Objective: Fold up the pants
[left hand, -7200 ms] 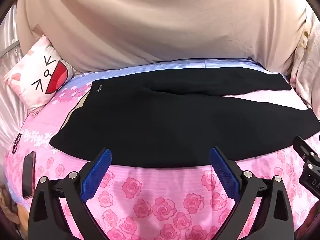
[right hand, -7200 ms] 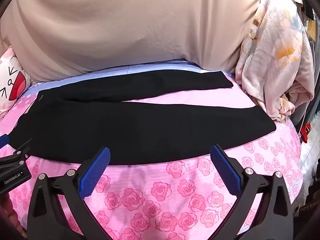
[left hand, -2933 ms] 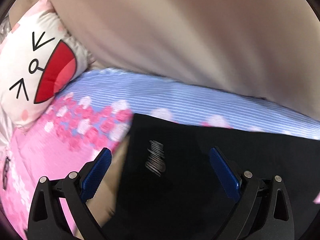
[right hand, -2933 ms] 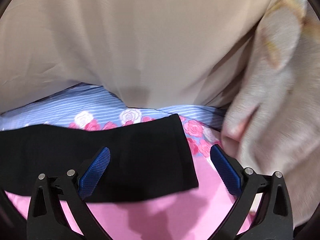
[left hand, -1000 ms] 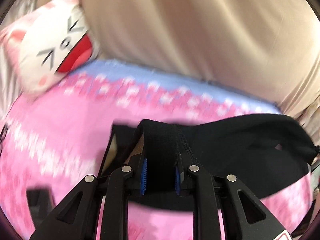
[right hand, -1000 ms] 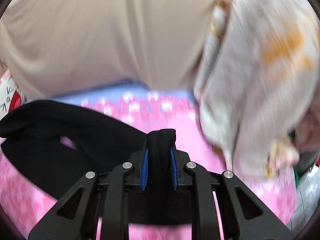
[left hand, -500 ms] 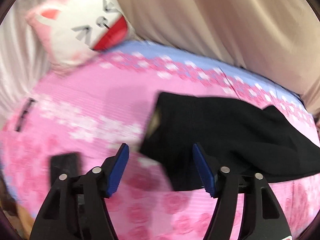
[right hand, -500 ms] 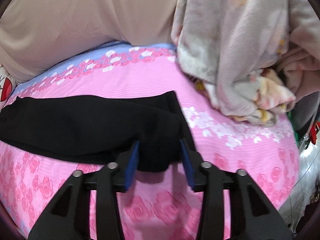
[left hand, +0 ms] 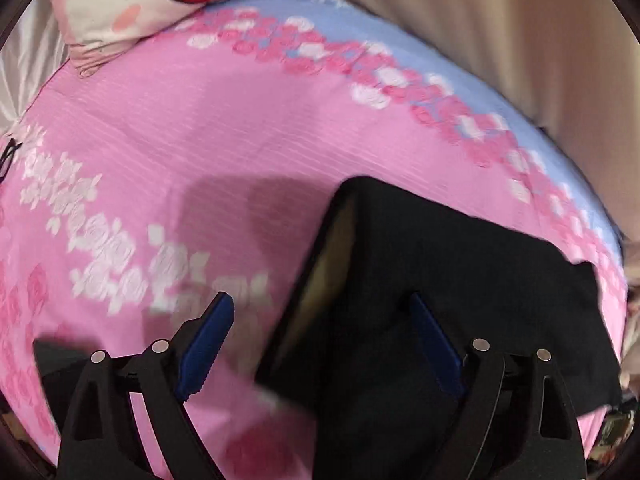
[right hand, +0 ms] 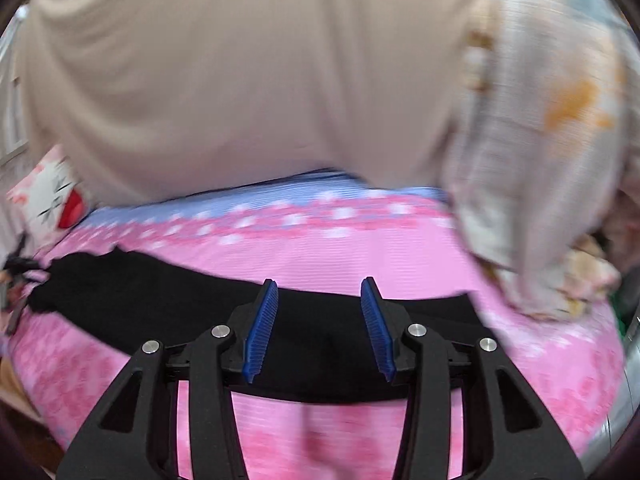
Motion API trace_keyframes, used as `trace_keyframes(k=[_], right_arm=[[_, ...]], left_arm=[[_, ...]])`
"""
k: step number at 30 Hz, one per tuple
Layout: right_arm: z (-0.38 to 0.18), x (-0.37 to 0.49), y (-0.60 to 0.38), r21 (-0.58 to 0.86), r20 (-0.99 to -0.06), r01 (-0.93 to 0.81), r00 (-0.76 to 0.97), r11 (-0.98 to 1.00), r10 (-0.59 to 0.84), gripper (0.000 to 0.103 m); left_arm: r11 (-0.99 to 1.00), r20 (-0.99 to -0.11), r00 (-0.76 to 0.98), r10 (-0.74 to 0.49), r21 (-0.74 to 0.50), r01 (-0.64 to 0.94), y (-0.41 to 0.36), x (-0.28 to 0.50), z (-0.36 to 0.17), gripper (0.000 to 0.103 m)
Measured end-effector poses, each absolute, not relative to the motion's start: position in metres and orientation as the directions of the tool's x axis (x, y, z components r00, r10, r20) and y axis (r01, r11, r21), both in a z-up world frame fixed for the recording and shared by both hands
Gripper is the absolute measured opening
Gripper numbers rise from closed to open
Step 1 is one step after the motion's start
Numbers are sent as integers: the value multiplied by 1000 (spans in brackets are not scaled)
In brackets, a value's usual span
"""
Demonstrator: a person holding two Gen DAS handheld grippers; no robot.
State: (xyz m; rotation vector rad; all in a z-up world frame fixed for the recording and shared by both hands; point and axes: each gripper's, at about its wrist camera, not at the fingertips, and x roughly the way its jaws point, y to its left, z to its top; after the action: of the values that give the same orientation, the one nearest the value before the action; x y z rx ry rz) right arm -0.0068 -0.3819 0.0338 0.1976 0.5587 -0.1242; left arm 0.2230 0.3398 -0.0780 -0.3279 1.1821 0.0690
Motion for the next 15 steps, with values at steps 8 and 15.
trace_keyframes(k=[8, 15], right_arm=[[26, 70, -294, 190, -565, -19, 816, 982, 125, 47], [8, 120, -224, 217, -624, -126, 745, 968, 237, 55]], left_arm=[[995, -833, 547, -82, -98, 0, 300, 276, -6, 22], [997, -875, 484, 12, -26, -71, 319, 280, -27, 58]])
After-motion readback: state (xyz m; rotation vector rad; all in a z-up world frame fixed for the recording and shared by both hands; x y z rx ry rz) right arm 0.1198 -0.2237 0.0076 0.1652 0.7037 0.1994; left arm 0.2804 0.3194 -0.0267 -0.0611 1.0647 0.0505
